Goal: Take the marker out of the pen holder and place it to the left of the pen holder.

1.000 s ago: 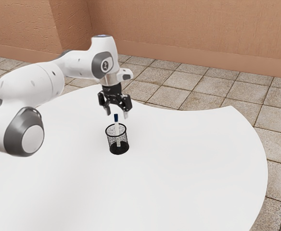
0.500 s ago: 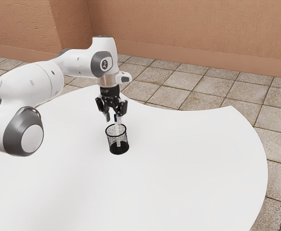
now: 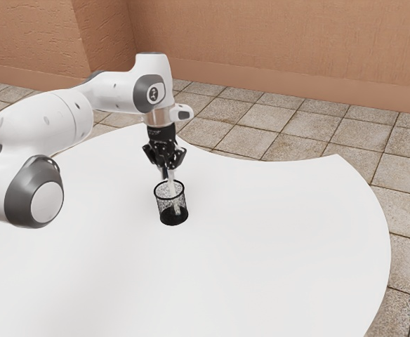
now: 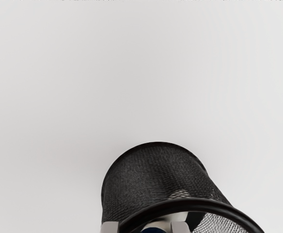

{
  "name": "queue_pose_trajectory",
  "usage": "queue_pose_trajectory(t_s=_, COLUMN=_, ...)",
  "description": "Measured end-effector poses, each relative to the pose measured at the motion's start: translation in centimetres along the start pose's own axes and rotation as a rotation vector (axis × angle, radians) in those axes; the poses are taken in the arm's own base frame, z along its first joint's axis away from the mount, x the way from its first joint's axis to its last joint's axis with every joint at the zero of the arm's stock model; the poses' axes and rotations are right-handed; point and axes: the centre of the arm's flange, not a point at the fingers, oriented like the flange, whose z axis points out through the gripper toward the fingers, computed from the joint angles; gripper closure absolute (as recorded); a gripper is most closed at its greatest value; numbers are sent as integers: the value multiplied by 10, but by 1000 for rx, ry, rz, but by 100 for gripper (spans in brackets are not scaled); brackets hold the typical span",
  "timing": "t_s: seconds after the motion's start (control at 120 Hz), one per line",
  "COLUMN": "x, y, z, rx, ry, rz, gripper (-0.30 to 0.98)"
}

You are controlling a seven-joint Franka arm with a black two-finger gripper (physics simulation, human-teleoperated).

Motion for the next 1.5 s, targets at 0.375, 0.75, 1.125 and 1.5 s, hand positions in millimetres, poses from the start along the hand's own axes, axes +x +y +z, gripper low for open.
queue_pose_trajectory(t_s=0.375, x=-22, y=12, z=-82, rx=13, ry=111, rz=10, gripper=76)
queue_pose_trajectory(t_s=0.75, x=-65, y=-8, z=-129, rx=109, ry=16, rz=-15, gripper=77)
queue_pose_trajectory(t_s=1.125, x=-56, y=-66, z=11, rx=59, ry=-334, rz=-87, gripper=78)
queue_pose_trajectory(t_s=1.5, x=-56, y=-99, z=31, rx=5, ry=-368, rz=-129, gripper=78)
